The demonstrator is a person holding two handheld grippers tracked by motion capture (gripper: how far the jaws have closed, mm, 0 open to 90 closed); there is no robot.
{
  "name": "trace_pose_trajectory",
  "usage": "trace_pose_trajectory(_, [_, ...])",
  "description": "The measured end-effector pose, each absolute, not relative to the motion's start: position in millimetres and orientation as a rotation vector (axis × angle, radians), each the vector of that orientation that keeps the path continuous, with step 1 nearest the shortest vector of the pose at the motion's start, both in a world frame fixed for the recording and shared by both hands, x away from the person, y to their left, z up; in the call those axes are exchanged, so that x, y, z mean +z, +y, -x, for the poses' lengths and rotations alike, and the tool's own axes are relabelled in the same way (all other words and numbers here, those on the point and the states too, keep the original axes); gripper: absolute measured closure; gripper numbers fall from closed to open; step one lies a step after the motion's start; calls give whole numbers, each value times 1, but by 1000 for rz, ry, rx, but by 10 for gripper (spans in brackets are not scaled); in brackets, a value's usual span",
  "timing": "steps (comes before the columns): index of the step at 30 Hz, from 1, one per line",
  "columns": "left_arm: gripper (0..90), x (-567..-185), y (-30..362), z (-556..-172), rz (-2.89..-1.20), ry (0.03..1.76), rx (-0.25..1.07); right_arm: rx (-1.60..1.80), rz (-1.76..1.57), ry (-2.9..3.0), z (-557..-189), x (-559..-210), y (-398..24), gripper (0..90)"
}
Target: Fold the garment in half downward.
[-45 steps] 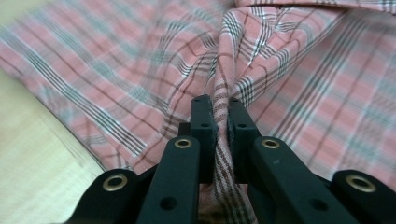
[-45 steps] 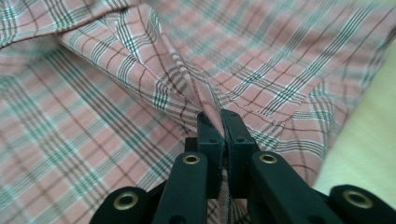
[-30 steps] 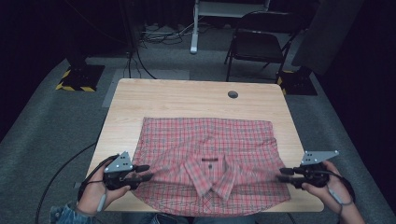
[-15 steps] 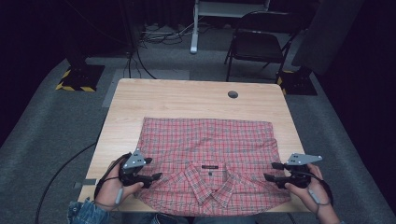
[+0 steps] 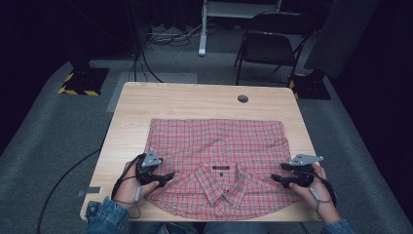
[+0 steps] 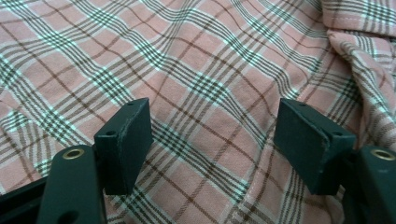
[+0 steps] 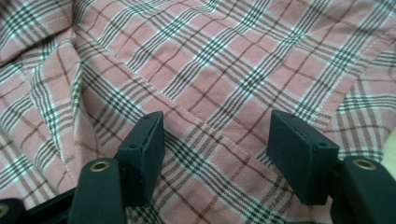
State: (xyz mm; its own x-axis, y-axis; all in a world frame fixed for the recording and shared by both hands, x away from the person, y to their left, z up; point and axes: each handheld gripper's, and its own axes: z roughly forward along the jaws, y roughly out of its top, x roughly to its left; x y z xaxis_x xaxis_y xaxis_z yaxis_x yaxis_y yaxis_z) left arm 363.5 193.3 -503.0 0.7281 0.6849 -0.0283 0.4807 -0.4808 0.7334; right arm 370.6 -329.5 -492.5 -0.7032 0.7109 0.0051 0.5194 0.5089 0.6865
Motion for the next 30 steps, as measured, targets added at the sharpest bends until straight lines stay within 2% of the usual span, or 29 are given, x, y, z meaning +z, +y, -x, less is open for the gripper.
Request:
trace_pose_trajectory(11, [274, -503, 183, -397, -2170, 897, 350, 977, -1085, 2429, -413, -493, -336, 360])
trace_pose_trajectory(16, [273, -503, 179, -412, -2169, 903, 353, 990, -1131, 2371, -420, -496, -338, 314])
trace_pose_trajectory(23, [272, -503, 177, -420, -2163, 906, 350, 1059, -1125, 2306, -428, -502, -344, 296])
trace_pose_trajectory(27, [252, -503, 176, -422, -2166, 912, 348, 1059, -1111, 2327, -434, -503, -342, 213])
trace_pose_trajectory(30, [228, -503, 176, -422, -2171, 909, 351, 1057, -1105, 2337, -435, -503, -341, 183])
